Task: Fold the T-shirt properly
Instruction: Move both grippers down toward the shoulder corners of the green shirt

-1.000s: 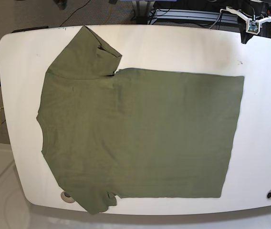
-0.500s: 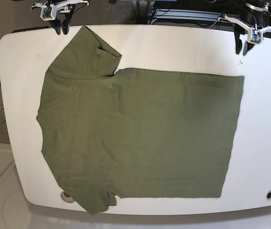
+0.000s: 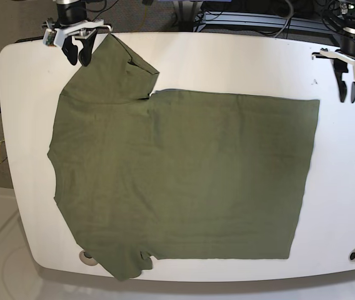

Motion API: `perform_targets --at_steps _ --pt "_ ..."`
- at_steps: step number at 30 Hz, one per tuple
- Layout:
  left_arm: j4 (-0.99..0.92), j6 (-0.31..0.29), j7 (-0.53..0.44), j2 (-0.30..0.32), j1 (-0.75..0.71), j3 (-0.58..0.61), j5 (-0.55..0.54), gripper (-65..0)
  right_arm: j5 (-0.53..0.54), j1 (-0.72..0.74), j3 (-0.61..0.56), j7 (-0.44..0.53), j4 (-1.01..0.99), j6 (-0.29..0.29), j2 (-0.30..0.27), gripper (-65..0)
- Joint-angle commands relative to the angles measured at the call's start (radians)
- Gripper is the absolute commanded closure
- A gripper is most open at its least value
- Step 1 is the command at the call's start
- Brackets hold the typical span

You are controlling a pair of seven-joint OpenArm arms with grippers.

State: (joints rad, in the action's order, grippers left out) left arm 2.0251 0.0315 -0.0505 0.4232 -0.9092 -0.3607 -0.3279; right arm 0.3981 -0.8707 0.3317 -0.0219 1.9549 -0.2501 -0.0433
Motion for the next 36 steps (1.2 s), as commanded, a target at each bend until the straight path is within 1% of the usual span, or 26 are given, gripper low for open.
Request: perform_targets --at_steps 1,6,12,14,18,22,24,28,32,34,36 --pt "0.015 -0.008 -0.014 -0.016 -0.002 0.004 0.007 -15.8 0.038 0.005 0.014 -0.004 0.007 -0.024 -0.002 -22.5" --pt "0.007 -0.011 -0.004 -0.040 0.006 0.008 0.018 -16.7 0.081 0.024 0.022 -0.032 -0.001 -0.041 -0.001 -25.6" --pt "-0.003 -0.007 0.020 -0.051 -0.003 0.018 0.027 -16.5 0.096 0.030 0.019 -0.057 0.001 -0.038 -0.003 -28.3" --pt "0.003 0.003 0.022 -0.046 -0.008 0.028 0.030 -15.6 0.109 0.029 0.024 -0.056 0.013 -0.035 -0.006 -31.8" --pt "-0.004 0.001 0.030 -0.045 -0.004 0.029 0.037 -15.2 0.112 0.059 0.029 -0.081 -0.002 -0.033 -0.011 -32.9" --pt "-0.013 -0.001 0.033 -0.045 0.006 0.027 0.038 -15.5 0.139 0.113 0.041 -0.133 -0.043 -0.036 -0.024 -33.6" --pt "-0.024 -0.009 0.063 -0.040 0.025 0.013 0.022 -20.5 0.216 0.213 0.068 -0.230 -0.147 -0.045 -0.079 -34.4" --pt "-0.032 -0.009 0.111 -0.040 0.035 0.007 0.007 -24.2 0.252 0.251 0.076 -0.265 -0.212 -0.048 -0.106 -34.1" --pt "-0.028 -0.008 0.161 -0.046 0.043 -0.008 -0.017 -23.8 0.272 0.278 0.078 -0.290 -0.269 -0.049 -0.127 -33.8" --pt "-0.023 -0.008 0.184 -0.051 0.048 -0.018 -0.031 -22.2 0.279 0.286 0.076 -0.302 -0.292 -0.048 -0.135 -33.6" --pt "-0.020 -0.012 0.211 -0.050 0.043 -0.020 -0.038 -20.7 0.286 0.311 0.075 -0.325 -0.323 -0.037 -0.158 -33.0"
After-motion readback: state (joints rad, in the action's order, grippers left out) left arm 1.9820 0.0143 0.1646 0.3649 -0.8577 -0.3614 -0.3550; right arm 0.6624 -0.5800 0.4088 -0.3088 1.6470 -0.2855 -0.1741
